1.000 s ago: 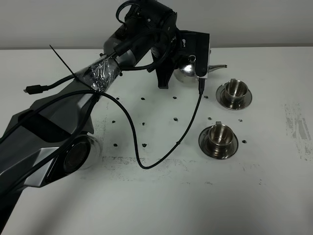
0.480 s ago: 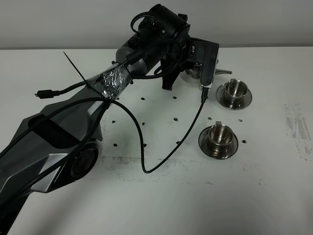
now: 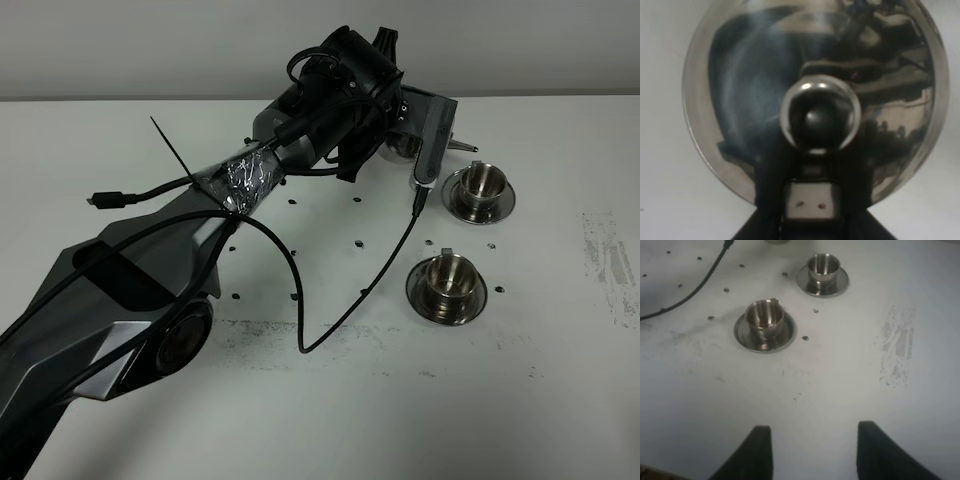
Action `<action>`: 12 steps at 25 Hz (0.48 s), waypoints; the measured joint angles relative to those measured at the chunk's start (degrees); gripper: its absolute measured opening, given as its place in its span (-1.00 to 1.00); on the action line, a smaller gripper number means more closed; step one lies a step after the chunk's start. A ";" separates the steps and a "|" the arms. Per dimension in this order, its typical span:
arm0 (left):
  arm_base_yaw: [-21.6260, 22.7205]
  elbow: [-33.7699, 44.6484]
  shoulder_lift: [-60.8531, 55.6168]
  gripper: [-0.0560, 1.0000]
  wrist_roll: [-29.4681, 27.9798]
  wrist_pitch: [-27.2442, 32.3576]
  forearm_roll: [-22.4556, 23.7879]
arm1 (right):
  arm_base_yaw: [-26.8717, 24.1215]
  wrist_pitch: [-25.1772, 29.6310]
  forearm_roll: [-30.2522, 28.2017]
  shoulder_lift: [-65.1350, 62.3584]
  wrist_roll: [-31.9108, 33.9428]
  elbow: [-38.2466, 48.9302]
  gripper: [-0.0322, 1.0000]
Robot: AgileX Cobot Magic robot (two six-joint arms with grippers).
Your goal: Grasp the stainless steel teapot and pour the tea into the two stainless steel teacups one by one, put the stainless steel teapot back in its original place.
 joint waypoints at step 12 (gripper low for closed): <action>-1.09 0.10 0.00 -0.53 2.67 -0.98 4.11 | 0.00 0.00 -1.14 0.00 0.00 0.00 -0.19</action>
